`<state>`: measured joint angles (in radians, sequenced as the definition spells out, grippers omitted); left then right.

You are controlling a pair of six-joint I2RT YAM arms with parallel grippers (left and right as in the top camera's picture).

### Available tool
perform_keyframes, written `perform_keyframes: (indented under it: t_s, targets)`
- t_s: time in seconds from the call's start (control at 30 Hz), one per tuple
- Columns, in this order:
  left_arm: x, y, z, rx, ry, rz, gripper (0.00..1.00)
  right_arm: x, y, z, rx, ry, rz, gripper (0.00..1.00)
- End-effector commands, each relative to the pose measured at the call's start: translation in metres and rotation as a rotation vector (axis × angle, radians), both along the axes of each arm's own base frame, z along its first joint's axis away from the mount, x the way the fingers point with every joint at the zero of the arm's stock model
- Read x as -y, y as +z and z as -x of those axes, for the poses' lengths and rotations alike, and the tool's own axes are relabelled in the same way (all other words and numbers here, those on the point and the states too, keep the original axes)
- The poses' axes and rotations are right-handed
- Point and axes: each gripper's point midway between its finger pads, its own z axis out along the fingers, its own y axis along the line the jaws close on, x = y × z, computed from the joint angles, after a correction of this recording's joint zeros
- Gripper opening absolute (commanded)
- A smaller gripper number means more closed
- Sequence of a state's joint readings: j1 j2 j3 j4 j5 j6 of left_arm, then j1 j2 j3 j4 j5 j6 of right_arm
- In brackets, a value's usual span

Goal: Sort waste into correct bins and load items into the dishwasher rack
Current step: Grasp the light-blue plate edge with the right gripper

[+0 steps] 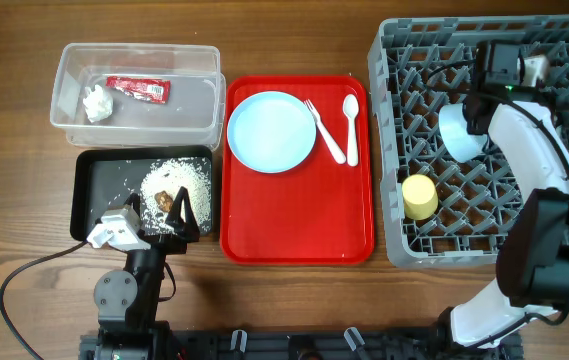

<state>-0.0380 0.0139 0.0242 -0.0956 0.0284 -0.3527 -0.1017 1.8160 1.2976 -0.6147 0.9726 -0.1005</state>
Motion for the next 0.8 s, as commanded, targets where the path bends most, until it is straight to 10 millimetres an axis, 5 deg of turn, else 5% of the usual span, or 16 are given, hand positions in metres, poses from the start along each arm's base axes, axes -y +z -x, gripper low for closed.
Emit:
perform_keyframes:
  t_s: [0.0,0.1,0.2,0.3,0.37,0.47,0.6,0.77]
  targets:
    - [0.0,-0.002,0.0,0.004,-0.003,-0.005,1.0,-0.038,0.019,-0.018,0.127,0.113,-0.129,0.48]
    - [0.0,-0.002,0.0,0.004,-0.003,-0.004,1.0,-0.083,0.049,-0.029,0.239,0.265,-0.273,0.5]
    - [0.0,-0.002,0.0,0.004,-0.003,-0.005,1.0,-0.165,0.076,-0.026,0.342,0.485,-0.544,0.5]
    - [0.0,-0.002,0.0,0.004,-0.003,-0.004,1.0,-0.276,0.084,0.002,0.321,0.694,-0.923,0.45]
    - [0.0,-0.002,0.0,0.004,-0.003,-0.004,1.0,-0.328,0.076,0.026,0.222,0.776,-1.069,0.43]
    - [0.0,-0.002,0.0,0.004,-0.003,-0.004,1.0,-0.396,0.053,0.077,-0.011,0.898,-1.189,0.61]
    - [0.0,-0.002,0.0,0.004,-0.003,-0.004,1.0,-0.423,0.046,0.103,-0.104,0.972,-1.192,0.83]
    - [0.0,-0.002,0.0,0.004,-0.003,-0.005,1.0,-0.429,0.041,0.077,0.019,0.835,-1.208,0.83]
